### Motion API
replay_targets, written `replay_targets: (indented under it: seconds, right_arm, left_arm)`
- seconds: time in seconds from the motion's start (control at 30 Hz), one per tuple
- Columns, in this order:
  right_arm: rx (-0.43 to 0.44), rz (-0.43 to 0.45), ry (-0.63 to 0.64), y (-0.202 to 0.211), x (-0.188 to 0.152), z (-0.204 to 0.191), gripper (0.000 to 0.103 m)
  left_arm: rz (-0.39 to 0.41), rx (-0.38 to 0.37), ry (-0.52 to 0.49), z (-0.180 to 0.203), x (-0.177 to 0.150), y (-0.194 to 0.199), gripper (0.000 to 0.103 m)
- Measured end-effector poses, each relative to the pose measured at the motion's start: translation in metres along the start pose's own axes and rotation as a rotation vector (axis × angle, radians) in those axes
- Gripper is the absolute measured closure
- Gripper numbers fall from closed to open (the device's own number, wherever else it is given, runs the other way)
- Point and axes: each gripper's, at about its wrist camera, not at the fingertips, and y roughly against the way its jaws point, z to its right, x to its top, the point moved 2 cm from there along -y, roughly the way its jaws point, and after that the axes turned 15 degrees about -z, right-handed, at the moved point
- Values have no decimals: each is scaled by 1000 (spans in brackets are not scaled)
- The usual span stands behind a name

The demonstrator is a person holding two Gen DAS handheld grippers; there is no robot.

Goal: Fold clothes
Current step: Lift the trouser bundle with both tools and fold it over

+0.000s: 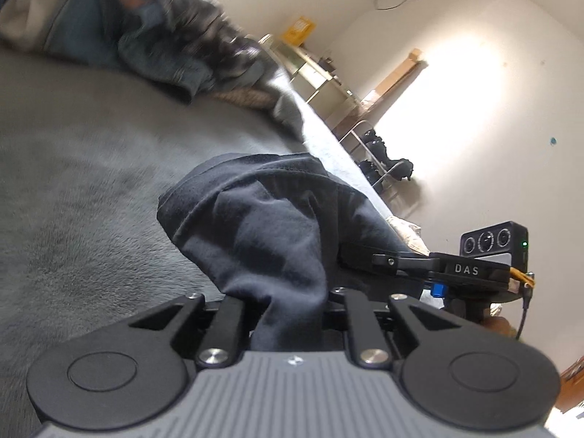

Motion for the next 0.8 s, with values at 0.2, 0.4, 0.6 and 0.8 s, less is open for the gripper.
replay_targets:
  seconds: [0.2,0.4,0.6,0.8]
  right_arm:
    - [-62,63,81,24,-18,-40,89]
    - [-87,119,133,49,-33,-75,89]
    - [-104,182,204,83,-47,-116,89]
    - [-113,251,273,107,-65,-146,89]
  left_arm:
    - [49,25,-68,37,-18,28,88]
    - [106,31,-125,77,-32,57,89]
    - [186,41,-190,122,-48,91,88]
    - [226,68,-241,147,-65,102,88]
